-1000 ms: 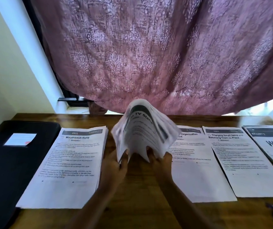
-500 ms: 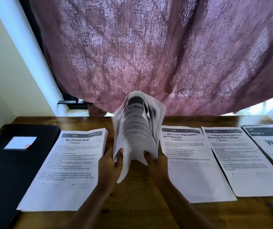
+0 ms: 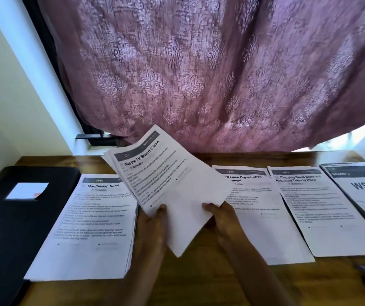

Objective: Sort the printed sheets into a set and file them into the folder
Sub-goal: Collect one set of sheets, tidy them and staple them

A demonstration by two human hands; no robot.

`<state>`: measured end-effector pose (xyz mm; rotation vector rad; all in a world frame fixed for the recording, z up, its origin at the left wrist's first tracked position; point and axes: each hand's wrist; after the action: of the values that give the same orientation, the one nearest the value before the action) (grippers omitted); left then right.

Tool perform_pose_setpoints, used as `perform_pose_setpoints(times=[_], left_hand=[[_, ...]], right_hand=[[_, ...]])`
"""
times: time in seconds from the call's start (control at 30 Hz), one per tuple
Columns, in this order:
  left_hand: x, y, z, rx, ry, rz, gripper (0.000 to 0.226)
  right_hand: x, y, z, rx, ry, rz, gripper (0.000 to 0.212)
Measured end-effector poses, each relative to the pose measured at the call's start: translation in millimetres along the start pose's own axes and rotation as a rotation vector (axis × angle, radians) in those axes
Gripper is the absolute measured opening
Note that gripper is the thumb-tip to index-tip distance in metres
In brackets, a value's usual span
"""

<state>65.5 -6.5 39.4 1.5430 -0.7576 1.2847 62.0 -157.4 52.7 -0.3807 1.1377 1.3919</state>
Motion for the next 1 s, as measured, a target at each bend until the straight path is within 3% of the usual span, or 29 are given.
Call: perform_pose_setpoints(times=[0.1,0.2,0.27,0.4,0.57,0.9,1.0], left_hand=[[6.9,1.0,-7.3,-0.065,0.055,-0.029,0.024],[13.2,-22.9,-38.8,-0.025,0.094,-0.116,0.003],[18.2,-35.2,-59.4,-0.066,0.022,-0.154,0.003],[18.2,-33.5,-70.4,-0.312,-0.138,-0.264,0.014],[8.4,-18.9,-60.8,-0.426,-0.261,-0.41,0.025],[-41.8,43.9,-36.4,-0.422,-0.426,-0.524,0.021],[-48.7,52.0,-30.9,-0.376,-0.418,-0.532,0.017]], right_hand=[[-14.7,-2.2,-15.1,0.075,0.06,-0.068,0.021],[-42.5,-7.3,-48.4,0.064,0.176,-0.09,0.019],[-61.9,-10.6,-69.7,0.048,0.285,-0.087,0.018],[-86.9,-17.4,-98.6,0.023,0.474,-0.082,0.024],[-105.0,-28.8,-124.3,0.011,0.608,-0.062,0.019],[-117.8,-56.6,-150.2,-0.07,0.877,0.081,0.015],[-99.0,-62.7,-151.3,0.041,1.062,0.034,0.021]])
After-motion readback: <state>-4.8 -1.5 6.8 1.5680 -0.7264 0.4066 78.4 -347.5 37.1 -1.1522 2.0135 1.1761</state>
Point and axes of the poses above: each hand's wrist, its own y-axis away from the middle knuckle, its own z-axis out of the palm, x = y × z, and after that the axes turned 12 degrees about -y, right-handed
